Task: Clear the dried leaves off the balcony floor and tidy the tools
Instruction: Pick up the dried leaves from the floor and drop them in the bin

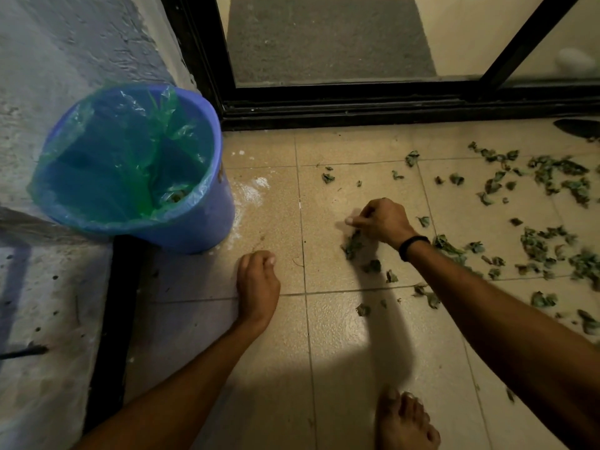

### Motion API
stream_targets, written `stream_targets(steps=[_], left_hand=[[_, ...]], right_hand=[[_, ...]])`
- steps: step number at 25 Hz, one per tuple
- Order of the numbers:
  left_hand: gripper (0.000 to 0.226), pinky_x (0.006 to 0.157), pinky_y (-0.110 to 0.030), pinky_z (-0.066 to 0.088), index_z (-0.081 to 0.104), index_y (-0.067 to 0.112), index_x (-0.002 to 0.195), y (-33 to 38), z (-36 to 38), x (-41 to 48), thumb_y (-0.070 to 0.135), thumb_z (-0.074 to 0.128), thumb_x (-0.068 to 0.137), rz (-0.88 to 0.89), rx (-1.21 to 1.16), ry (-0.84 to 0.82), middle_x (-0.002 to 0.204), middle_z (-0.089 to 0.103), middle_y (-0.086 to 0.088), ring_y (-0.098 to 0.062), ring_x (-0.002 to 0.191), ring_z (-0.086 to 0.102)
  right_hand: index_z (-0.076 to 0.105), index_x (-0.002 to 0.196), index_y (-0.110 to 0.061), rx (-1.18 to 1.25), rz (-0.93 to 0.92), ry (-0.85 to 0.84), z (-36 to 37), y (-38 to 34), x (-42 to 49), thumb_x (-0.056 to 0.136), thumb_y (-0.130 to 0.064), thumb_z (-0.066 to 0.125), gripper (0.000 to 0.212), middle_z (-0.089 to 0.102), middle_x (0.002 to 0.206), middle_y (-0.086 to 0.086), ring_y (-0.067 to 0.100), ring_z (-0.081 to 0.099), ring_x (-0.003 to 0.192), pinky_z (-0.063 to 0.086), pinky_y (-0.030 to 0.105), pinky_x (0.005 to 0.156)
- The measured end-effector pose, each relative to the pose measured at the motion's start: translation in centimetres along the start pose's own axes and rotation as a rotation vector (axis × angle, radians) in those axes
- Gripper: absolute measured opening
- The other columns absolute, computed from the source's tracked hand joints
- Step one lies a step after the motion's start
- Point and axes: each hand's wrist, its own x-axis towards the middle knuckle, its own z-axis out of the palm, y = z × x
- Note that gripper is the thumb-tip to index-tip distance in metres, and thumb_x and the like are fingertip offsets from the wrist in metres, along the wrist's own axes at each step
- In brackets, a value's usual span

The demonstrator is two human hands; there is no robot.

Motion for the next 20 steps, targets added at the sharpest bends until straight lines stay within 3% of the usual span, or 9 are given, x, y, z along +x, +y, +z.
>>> stream_targets(steps=[3,6,9,12,14,16,18,20], left_hand=[[0.016,0.082,-0.028,0.043,0.065,0.013,0.106,2.7,1.5,3.5,0.006,0.052,0.099,-0.134,-0.074,0.008,0.108,0.063,-0.004,-0.021,0.101,0.058],[0.026,0.078,-0.025,0.041,0.065,0.014,0.112,5.6,3.2,6.8,0.003,0.048,0.096,-0.151,-0.064,-0.056,0.12,0.061,-0.009,-0.019,0.1,0.056],[0.033,0.08,-0.025,0.038,0.063,0.011,0.115,8.9,5.2,9.6,-0.003,0.048,0.089,-0.102,-0.001,-0.131,0.123,0.056,-0.01,-0.019,0.1,0.054],[0.04,0.087,-0.03,0.04,0.055,0.009,0.126,11.0,7.4,12.0,-0.003,0.049,0.089,0.011,0.085,-0.163,0.126,0.056,-0.013,-0.029,0.114,0.054],[0.045,0.095,-0.036,0.041,0.048,0.008,0.135,11.4,8.8,13.2,-0.002,0.048,0.091,0.076,0.168,-0.187,0.133,0.052,-0.016,-0.032,0.12,0.05],[0.042,0.1,-0.04,0.039,0.042,0.006,0.141,11.0,10.1,14.1,0.007,0.045,0.099,0.143,0.281,-0.198,0.136,0.049,-0.019,-0.035,0.122,0.046],[0.043,0.101,-0.042,0.038,0.037,0.006,0.145,10.6,11.1,14.8,0.022,0.042,0.106,0.186,0.344,-0.221,0.137,0.046,-0.022,-0.036,0.121,0.045],[0.052,0.103,-0.044,0.039,0.031,0.008,0.149,10.4,11.9,15.5,0.034,0.043,0.106,0.213,0.363,-0.259,0.139,0.041,-0.021,-0.035,0.123,0.043]], right_hand=[[0.06,0.09,-0.021,-0.082,-0.113,-0.073,2.7,0.9,-1.7,0.077,-0.04,0.081,0.031,0.054,0.09,-0.005,0.011,0.052,0.08,0.038,0.017,0.061],[0.066,0.09,-0.016,-0.091,-0.232,-0.04,3.4,1.1,-1.8,0.09,-0.017,0.069,0.003,0.061,0.089,-0.002,0.018,0.06,0.084,0.048,0.028,0.071],[0.068,0.094,-0.01,0.078,-0.104,0.044,1.5,1.5,-0.2,0.09,-0.007,0.064,0.007,0.067,0.092,0.002,0.018,0.062,0.089,0.051,0.03,0.081],[0.067,0.1,-0.007,0.092,0.07,0.263,-0.9,2.8,1.8,0.092,-0.005,0.055,0.015,0.067,0.103,0.011,0.024,0.061,0.093,0.047,0.028,0.077],[0.06,0.113,-0.007,0.052,0.135,0.309,-1.2,3.9,2.2,0.099,-0.019,0.049,0.021,0.055,0.117,0.016,0.03,0.055,0.102,0.044,0.031,0.083],[0.05,0.127,-0.013,0.036,0.13,0.26,0.0,4.8,2.0,0.1,-0.045,0.047,0.042,0.04,0.126,0.015,0.03,0.045,0.11,0.043,0.038,0.091],[0.041,0.136,-0.02,-0.003,0.061,0.251,1.8,5.1,1.4,0.093,-0.064,0.048,0.062,0.034,0.125,0.009,0.027,0.038,0.109,0.044,0.038,0.091],[0.038,0.138,-0.025,-0.141,-0.036,0.284,3.1,5.3,1.4,0.089,-0.068,0.049,0.066,0.035,0.118,0.007,0.024,0.038,0.101,0.045,0.035,0.085]])
